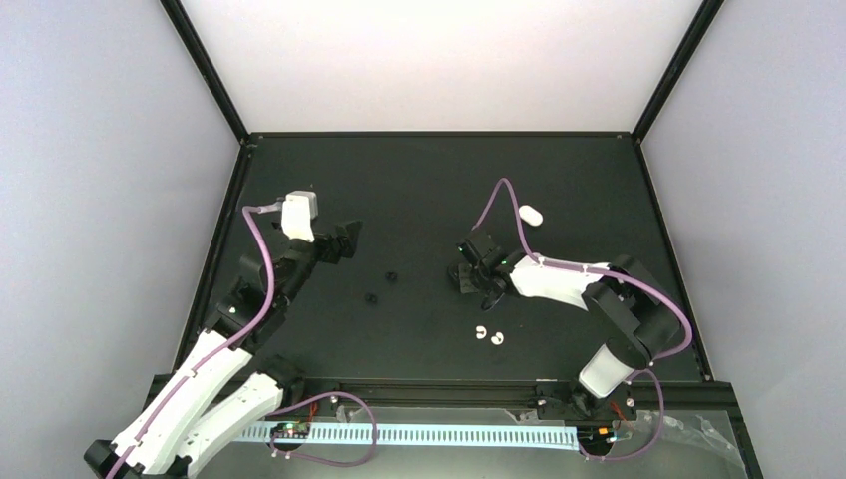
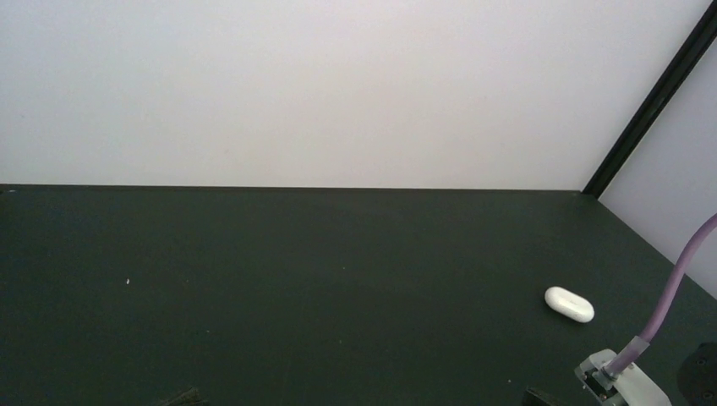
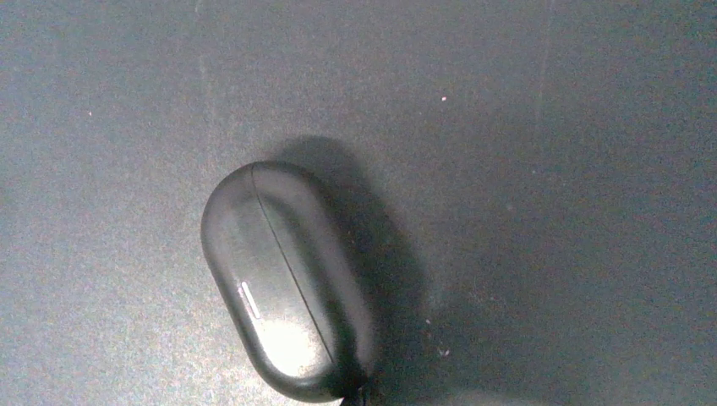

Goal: Insert the wireless bluetooth earbuds into the charging case
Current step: Pick up the charging case at the center of the board.

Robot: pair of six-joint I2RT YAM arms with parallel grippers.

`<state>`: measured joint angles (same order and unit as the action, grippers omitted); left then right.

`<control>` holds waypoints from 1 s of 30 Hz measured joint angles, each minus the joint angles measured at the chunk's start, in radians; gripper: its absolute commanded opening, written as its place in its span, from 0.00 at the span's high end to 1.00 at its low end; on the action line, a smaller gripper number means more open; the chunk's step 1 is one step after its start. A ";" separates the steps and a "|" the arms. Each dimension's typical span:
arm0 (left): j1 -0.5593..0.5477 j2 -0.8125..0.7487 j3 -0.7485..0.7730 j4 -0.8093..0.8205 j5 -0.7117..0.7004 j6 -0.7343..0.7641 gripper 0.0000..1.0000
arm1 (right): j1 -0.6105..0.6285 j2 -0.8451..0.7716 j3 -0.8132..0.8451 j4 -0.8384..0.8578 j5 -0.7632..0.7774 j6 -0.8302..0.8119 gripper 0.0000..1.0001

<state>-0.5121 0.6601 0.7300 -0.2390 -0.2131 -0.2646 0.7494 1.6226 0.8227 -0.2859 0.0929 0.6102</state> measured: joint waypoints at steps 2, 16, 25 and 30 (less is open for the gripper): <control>0.000 0.005 0.000 0.000 0.000 0.000 0.01 | -0.006 0.007 0.005 0.006 -0.002 0.000 0.99; 0.000 0.060 0.000 0.000 0.001 0.002 0.01 | -0.108 0.024 0.017 0.044 -0.044 -0.027 0.95; 0.000 0.060 0.000 0.000 0.002 0.002 0.01 | -0.115 -0.027 0.023 0.039 -0.071 -0.029 0.48; 0.000 0.060 0.000 0.000 0.013 0.002 0.01 | -0.105 -0.092 0.026 0.038 -0.076 -0.035 0.33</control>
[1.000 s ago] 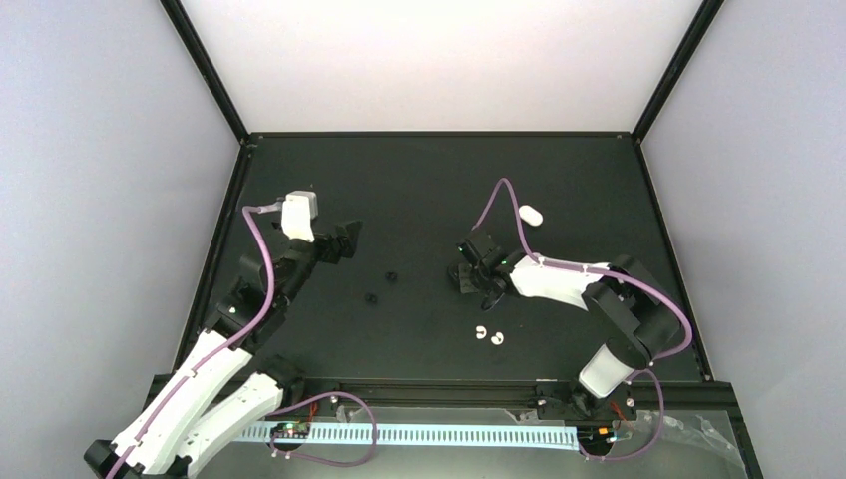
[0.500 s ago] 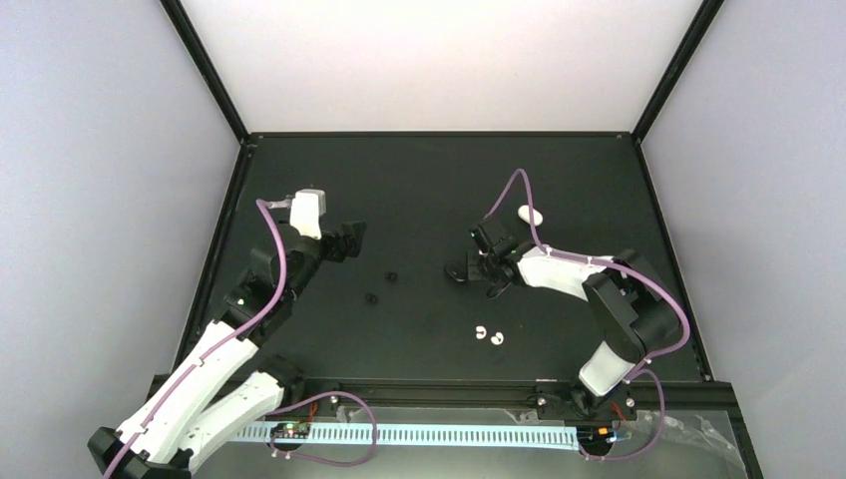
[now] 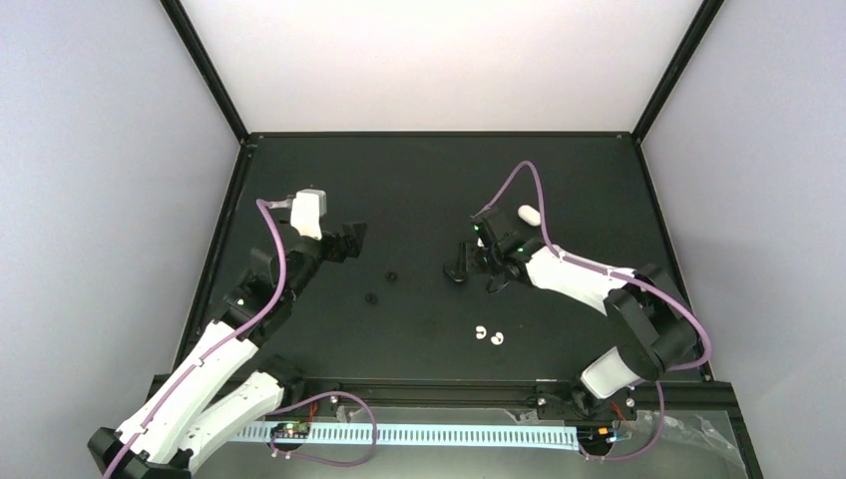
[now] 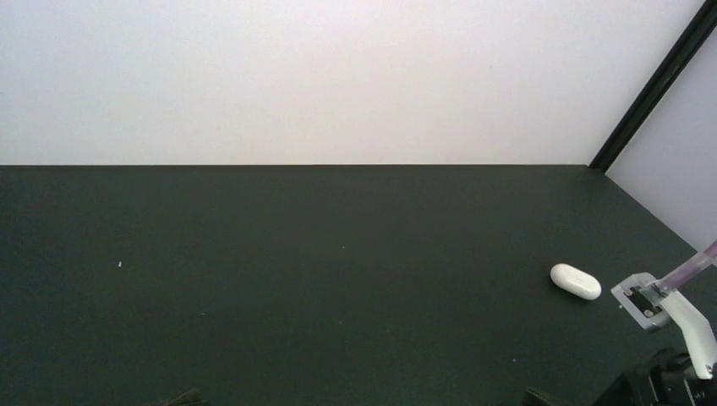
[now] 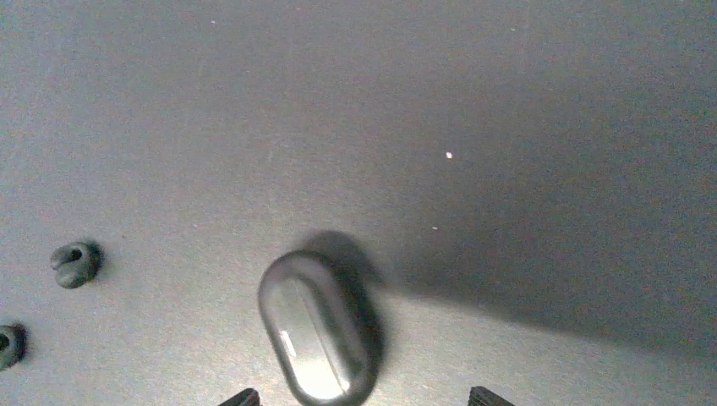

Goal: Insert the wireless bluetooth earbuds into the charging case
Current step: Pick up the charging case at the center of the board.

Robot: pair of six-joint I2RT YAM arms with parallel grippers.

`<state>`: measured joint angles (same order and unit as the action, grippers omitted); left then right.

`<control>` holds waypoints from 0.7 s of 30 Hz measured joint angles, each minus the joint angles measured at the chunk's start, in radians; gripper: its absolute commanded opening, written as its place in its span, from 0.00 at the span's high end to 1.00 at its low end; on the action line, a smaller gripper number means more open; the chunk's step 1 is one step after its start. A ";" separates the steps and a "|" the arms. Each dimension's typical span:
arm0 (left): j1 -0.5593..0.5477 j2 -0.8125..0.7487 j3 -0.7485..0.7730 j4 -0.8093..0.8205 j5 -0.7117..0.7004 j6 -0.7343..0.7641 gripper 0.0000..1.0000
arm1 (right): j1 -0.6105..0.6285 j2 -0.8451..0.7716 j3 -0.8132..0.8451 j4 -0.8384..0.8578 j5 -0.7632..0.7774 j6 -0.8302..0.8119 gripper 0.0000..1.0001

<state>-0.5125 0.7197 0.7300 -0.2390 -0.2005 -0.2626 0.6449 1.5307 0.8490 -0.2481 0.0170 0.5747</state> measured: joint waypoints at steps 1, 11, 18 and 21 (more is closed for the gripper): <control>0.000 0.000 0.000 0.000 0.003 0.000 0.01 | 0.005 0.005 0.010 -0.005 0.001 -0.010 0.31; 0.000 -0.019 0.000 -0.001 0.003 0.000 0.01 | 0.045 0.143 0.155 -0.070 0.031 -0.213 0.33; -0.001 -0.020 0.000 0.000 0.003 0.000 0.01 | 0.049 0.205 0.159 -0.109 0.006 -0.335 0.42; -0.001 -0.020 0.000 0.000 0.003 0.000 0.01 | 0.052 0.226 0.172 -0.117 -0.002 -0.367 0.42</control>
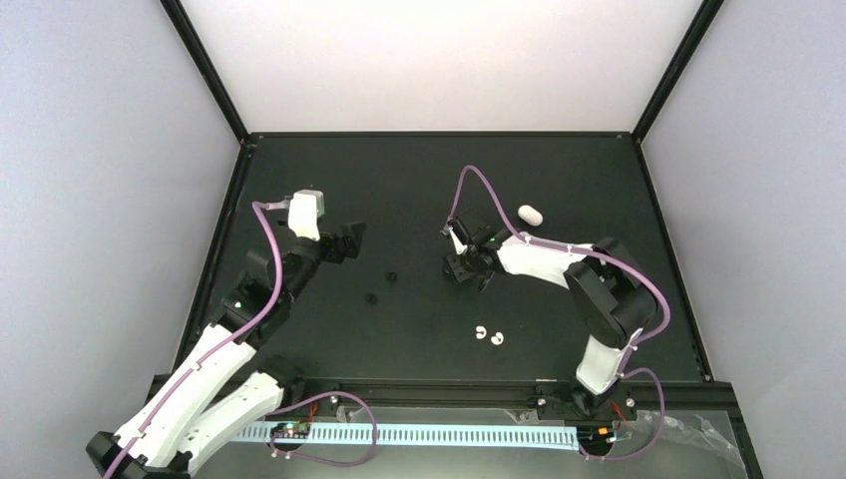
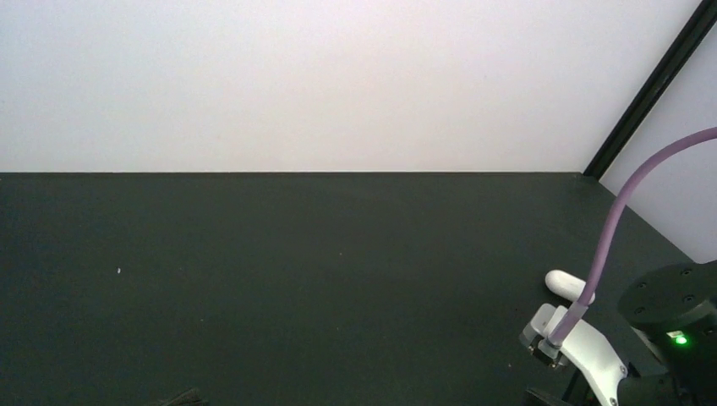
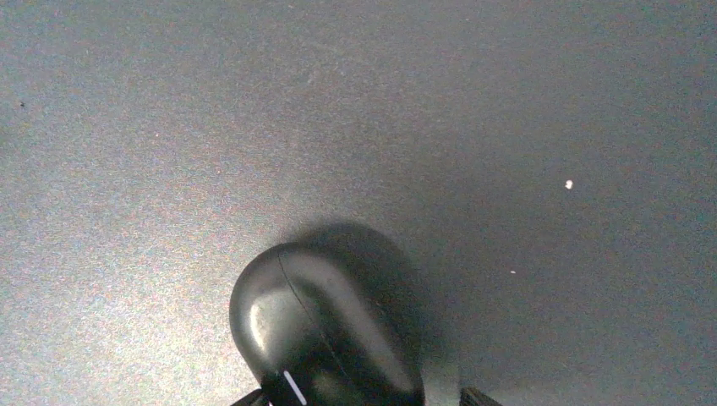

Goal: Insert the wireless bluetooth earbuds into the charging case
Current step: Pick up the charging case at the center of the board.

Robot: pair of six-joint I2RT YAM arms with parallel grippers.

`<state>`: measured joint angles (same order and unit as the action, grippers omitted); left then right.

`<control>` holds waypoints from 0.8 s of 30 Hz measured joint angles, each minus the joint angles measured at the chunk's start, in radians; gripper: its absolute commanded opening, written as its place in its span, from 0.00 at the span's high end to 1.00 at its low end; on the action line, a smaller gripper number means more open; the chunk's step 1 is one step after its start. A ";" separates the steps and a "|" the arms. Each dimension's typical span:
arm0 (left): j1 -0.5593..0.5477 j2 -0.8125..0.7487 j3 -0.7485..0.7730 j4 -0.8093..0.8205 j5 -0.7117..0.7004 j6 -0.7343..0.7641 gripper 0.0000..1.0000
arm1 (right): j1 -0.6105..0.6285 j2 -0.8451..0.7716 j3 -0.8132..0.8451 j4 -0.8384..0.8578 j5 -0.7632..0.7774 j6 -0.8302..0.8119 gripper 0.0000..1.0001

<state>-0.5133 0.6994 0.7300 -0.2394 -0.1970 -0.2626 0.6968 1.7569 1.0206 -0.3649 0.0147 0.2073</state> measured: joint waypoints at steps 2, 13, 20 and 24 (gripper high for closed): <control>-0.002 0.000 0.000 0.000 0.000 0.000 0.01 | 0.003 0.013 0.010 -0.004 -0.003 -0.013 0.43; -0.004 0.000 0.000 0.000 0.000 0.000 0.01 | 0.010 0.066 0.065 -0.026 -0.005 -0.083 0.39; -0.004 0.000 0.000 0.000 0.000 0.000 0.01 | 0.042 0.067 0.068 -0.028 -0.021 -0.097 0.45; -0.004 0.000 0.000 0.000 0.000 0.000 0.01 | 0.057 0.067 0.068 -0.030 -0.022 -0.097 0.48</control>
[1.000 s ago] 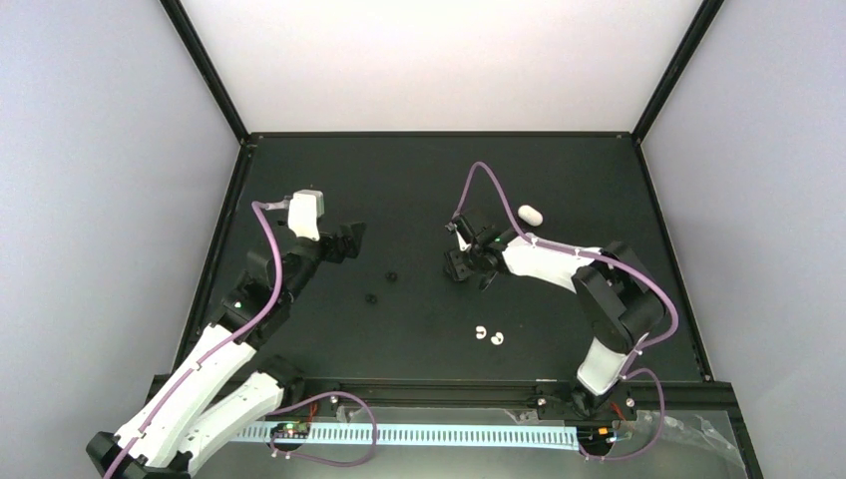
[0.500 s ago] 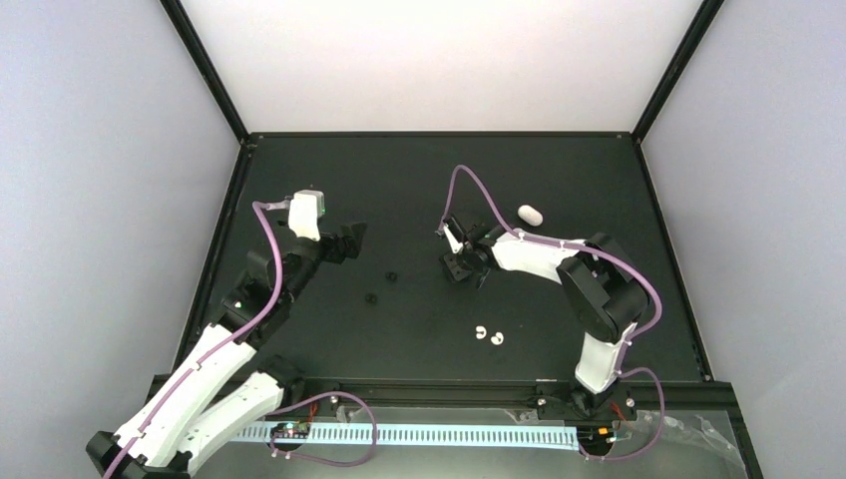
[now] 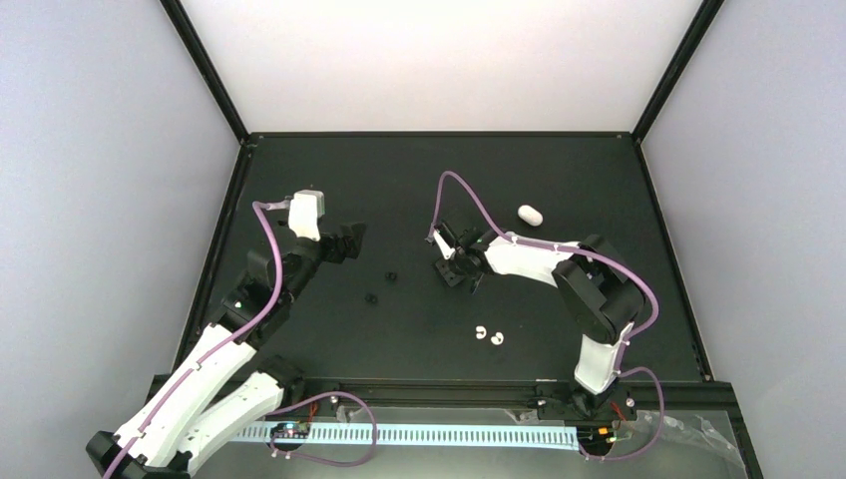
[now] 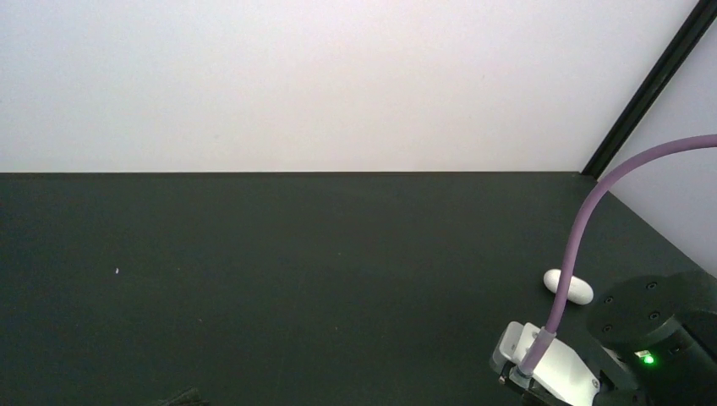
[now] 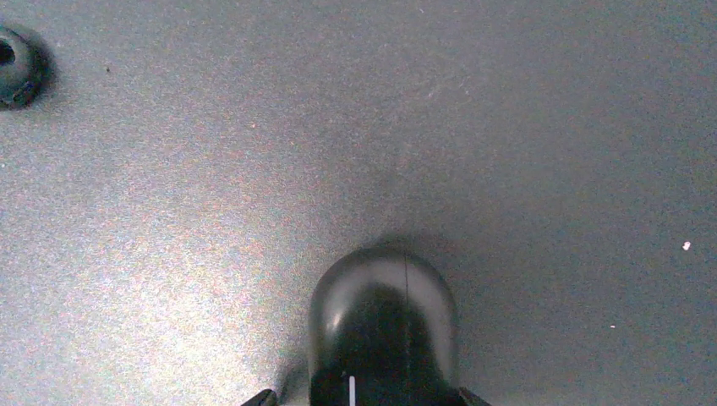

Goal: Insert the wireless bluetooth earbuds into the charging case
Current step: Pick up the charging case at the center of the board.

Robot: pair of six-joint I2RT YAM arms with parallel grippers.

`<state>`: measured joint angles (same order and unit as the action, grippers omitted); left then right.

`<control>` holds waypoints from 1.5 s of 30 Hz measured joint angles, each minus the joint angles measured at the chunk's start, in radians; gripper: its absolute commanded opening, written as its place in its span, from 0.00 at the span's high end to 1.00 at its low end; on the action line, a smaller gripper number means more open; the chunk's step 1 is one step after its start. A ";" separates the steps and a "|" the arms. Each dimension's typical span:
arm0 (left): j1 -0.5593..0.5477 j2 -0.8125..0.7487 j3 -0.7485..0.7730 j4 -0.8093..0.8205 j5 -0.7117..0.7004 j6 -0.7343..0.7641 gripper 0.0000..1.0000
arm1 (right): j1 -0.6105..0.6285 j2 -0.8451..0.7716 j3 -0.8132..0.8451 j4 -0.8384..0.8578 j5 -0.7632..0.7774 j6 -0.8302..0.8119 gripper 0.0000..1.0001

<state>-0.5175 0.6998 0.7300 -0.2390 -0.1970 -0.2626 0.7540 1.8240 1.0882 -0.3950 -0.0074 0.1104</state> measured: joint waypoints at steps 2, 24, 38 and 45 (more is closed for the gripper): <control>0.000 0.000 0.000 0.000 0.000 0.000 0.01 | 0.002 0.000 0.002 -0.003 0.000 0.001 0.48; 0.000 -0.002 0.000 -0.001 0.000 0.000 0.01 | 0.005 -0.071 -0.038 -0.020 0.026 0.025 0.73; -0.030 -0.092 -0.028 0.071 0.202 -0.034 0.01 | 0.265 -0.752 -0.138 -0.063 0.163 -0.046 0.72; -0.049 -0.049 -0.031 0.120 0.518 -0.100 0.01 | 0.385 -0.882 -0.148 -0.111 0.240 -0.116 0.72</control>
<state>-0.5667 0.6506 0.6987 -0.1188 0.3206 -0.3622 1.1393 0.9417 0.9398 -0.5056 0.2329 -0.0055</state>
